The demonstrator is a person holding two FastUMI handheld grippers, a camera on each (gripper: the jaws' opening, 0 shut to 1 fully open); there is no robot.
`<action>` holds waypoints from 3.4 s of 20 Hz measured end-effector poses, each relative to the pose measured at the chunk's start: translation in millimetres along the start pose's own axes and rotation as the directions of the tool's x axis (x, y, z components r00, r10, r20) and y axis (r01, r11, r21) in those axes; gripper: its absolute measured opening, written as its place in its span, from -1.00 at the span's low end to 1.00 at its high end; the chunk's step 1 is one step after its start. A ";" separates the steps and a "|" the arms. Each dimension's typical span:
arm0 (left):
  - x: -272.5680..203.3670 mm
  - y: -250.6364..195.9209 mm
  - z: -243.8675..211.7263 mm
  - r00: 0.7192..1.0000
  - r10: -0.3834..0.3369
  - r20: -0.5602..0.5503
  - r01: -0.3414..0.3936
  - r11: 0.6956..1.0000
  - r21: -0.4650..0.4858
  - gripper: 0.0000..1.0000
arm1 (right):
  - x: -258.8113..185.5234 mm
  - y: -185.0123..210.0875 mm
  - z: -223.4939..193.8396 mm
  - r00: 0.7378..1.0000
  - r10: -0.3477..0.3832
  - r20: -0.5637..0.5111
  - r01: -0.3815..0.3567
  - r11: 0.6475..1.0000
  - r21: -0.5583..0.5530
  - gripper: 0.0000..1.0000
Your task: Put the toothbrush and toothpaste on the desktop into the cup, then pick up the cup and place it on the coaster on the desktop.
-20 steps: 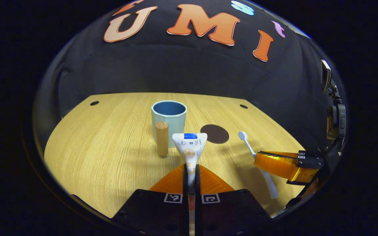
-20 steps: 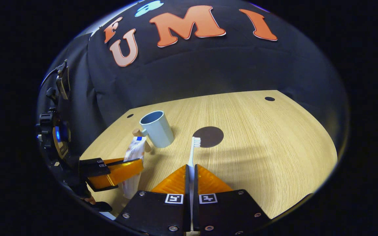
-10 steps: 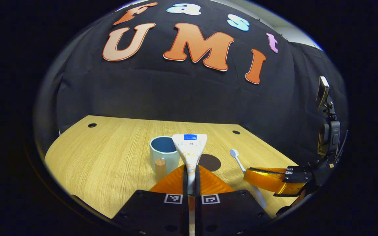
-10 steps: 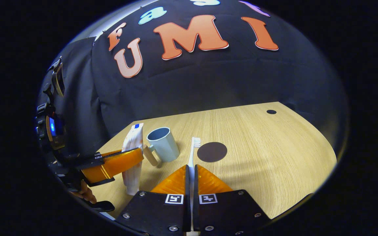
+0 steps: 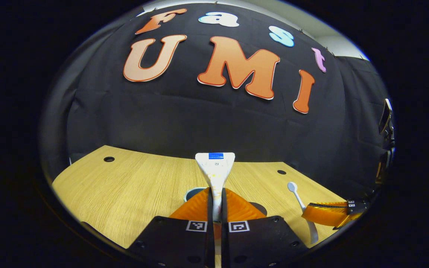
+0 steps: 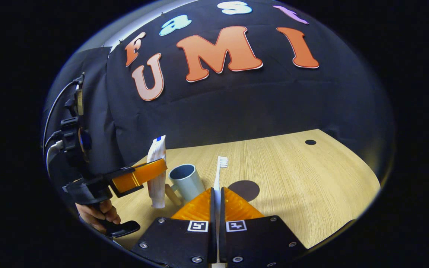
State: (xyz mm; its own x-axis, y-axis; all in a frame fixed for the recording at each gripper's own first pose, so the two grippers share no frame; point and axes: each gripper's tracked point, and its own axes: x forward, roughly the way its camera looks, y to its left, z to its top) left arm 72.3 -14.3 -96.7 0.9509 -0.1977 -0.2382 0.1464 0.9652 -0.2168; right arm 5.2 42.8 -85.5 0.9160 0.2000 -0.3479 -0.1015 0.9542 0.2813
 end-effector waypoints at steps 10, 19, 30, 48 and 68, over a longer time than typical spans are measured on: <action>49.3 14.1 55.1 0.995 0.008 0.096 -0.005 1.000 -0.027 -0.87 | 22.3 -10.5 33.2 0.997 -0.001 0.072 0.001 1.000 0.001 -0.94; 92.5 32.0 32.8 0.996 0.062 0.071 -0.059 0.997 -0.049 -0.88 | 34.1 -5.9 52.2 0.993 0.011 0.118 -0.008 1.000 -0.021 -0.94; 61.0 16.8 14.0 1.000 -0.016 -0.023 0.017 0.999 0.039 0.70 | 38.5 14.4 65.3 0.989 0.036 0.141 -0.029 0.998 -0.054 -0.94; -45.9 90.6 -0.2 0.998 0.053 -0.016 -0.051 0.994 0.095 0.95 | 82.8 78.4 113.7 0.949 0.171 0.267 -0.152 0.984 -0.092 -0.94; -35.2 139.2 -50.2 0.987 0.118 -0.111 -0.117 0.993 0.013 0.96 | 181.5 101.4 94.5 0.933 0.206 0.296 -0.231 0.971 0.053 -0.94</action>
State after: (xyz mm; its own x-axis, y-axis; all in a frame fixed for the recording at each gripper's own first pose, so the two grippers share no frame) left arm 45.5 118.5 -166.0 0.9252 -0.1006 -0.3658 0.0379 0.9839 -0.1748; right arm 197.9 154.8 -35.6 0.9483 0.3175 -0.0021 -0.2900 0.8689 0.4012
